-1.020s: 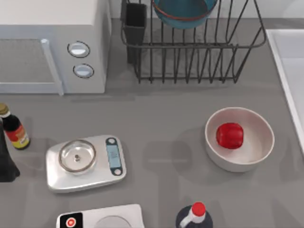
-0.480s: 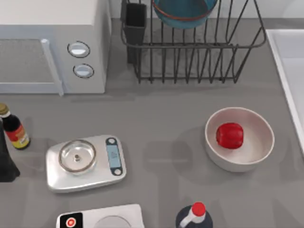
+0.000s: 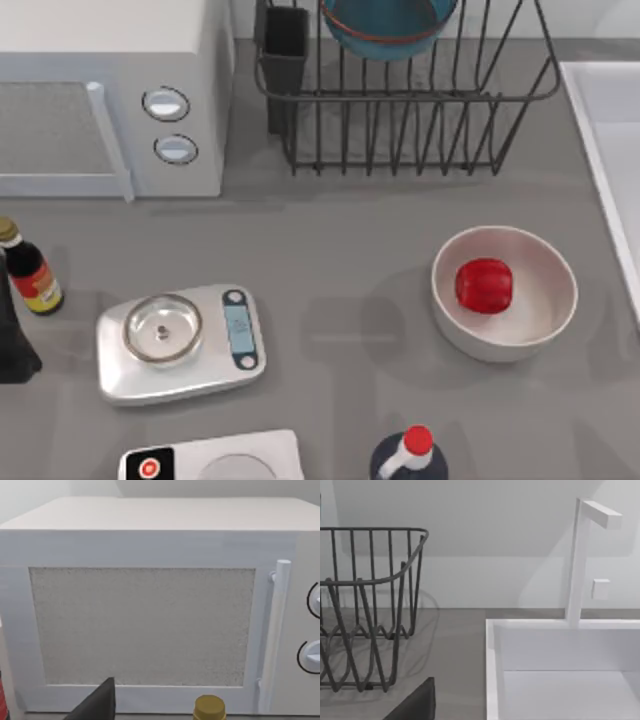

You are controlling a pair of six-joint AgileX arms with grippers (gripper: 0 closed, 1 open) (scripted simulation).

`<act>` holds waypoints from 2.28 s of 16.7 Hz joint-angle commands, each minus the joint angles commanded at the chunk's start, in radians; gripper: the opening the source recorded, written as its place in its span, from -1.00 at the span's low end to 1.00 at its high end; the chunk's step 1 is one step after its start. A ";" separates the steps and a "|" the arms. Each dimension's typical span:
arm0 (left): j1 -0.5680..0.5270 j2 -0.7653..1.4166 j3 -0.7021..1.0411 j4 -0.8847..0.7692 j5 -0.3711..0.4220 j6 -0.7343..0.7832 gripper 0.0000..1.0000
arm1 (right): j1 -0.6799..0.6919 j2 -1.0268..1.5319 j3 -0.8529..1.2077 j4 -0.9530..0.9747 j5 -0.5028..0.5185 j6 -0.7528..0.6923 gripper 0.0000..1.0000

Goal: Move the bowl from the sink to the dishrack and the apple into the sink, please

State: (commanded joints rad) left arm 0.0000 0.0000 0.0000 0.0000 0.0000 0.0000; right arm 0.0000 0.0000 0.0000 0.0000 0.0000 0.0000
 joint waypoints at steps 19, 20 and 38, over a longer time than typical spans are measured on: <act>0.000 0.000 0.000 0.000 0.000 0.000 1.00 | 0.303 1.326 1.043 -0.772 -0.007 0.318 1.00; 0.000 0.000 0.000 0.000 0.000 0.000 1.00 | 0.324 1.419 1.116 -0.828 -0.008 0.341 1.00; 0.000 0.000 0.000 0.000 0.000 0.000 1.00 | 0.461 2.019 1.601 -1.156 0.000 0.483 1.00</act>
State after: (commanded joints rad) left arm 0.0000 0.0000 0.0000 0.0000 0.0000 0.0000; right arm 0.4606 2.0190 1.6009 -1.1564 0.0002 0.4828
